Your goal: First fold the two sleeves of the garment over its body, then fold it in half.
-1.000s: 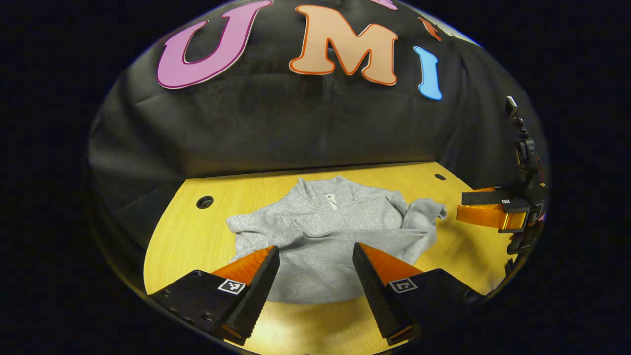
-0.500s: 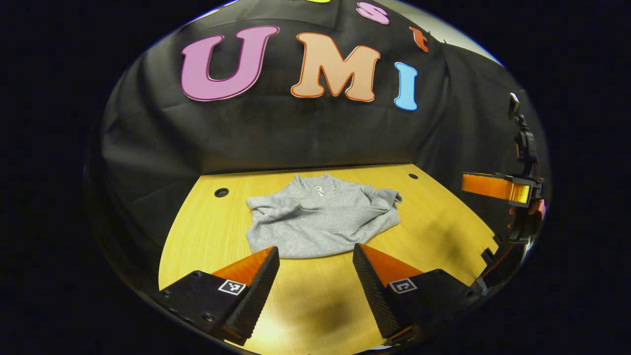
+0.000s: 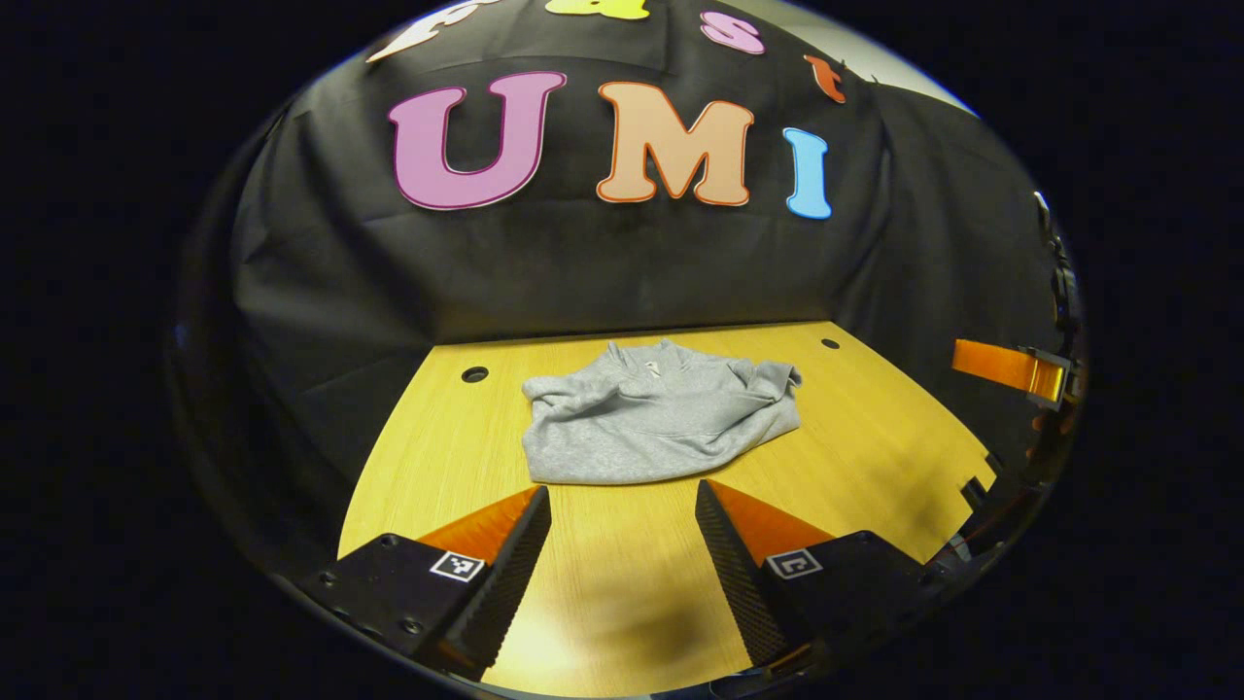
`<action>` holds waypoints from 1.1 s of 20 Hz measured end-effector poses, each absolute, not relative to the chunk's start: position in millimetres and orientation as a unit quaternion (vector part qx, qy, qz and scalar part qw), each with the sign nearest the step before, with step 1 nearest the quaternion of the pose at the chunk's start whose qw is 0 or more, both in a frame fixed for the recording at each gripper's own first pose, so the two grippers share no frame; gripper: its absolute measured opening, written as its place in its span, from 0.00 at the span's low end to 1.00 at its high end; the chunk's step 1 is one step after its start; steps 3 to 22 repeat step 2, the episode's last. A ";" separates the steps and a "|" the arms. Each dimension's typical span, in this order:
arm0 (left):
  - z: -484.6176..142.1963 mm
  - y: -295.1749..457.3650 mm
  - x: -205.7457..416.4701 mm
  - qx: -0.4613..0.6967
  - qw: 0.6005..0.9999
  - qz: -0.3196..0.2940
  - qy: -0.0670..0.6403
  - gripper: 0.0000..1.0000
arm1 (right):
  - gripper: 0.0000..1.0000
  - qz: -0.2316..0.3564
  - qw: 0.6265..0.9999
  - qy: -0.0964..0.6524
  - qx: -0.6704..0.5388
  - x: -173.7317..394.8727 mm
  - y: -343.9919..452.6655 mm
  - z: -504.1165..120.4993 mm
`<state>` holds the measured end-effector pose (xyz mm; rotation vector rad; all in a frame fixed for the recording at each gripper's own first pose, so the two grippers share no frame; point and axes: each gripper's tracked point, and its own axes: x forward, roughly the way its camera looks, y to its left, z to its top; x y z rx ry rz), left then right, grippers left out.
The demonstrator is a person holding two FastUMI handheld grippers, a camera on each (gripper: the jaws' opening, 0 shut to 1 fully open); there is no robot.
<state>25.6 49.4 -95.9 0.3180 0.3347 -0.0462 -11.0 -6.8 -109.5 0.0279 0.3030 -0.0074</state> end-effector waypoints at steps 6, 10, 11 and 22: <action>-105.2 49.3 26.6 0.158 0.971 -0.026 0.180 0.89 | 0.97 -0.012 0.989 0.149 0.015 -15.3 -11.7 -107.9; -105.2 49.3 26.6 0.158 0.971 -0.026 0.180 0.89 | 0.97 -0.012 0.989 0.149 0.015 -15.3 -11.7 -107.9; -105.2 49.3 26.6 0.158 0.971 -0.026 0.180 0.89 | 0.97 -0.012 0.989 0.149 0.015 -15.3 -11.7 -107.9; -105.2 49.3 26.6 0.158 0.971 -0.026 0.180 0.89 | 0.97 -0.012 0.989 0.149 0.015 -15.3 -11.7 -107.9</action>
